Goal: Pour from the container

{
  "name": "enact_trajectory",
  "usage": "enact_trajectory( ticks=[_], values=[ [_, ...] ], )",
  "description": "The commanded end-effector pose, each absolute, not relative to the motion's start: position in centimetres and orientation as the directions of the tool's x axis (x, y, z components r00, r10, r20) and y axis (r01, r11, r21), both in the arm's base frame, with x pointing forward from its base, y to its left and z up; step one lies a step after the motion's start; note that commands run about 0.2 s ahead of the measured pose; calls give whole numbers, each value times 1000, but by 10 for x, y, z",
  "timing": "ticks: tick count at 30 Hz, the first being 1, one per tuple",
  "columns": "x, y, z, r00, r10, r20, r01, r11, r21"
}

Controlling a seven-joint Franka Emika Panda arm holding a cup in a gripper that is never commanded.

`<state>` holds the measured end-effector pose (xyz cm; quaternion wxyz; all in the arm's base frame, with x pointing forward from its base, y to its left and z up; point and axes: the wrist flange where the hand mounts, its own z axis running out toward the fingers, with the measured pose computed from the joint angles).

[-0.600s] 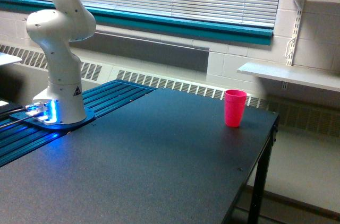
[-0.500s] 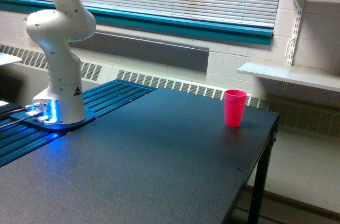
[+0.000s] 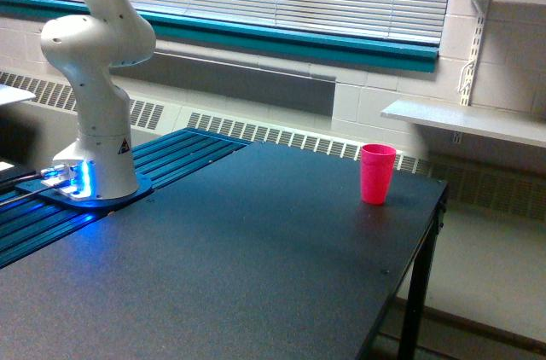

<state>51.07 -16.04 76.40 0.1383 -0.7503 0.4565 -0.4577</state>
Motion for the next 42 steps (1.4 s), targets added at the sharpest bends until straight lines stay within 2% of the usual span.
enact_trajectory(
  ticks=[1, 13, 30, 42],
  values=[
    [519, -130, 759, 206, -801, 562, -550, -570, -610],
    [523, -82, 735, 279, -764, 581, -558, -622, -549],
    [490, 5, 709, 341, -720, 604, -544, -675, -498],
    [465, 60, 657, 410, -698, 587, -554, -702, -447]
  ],
)
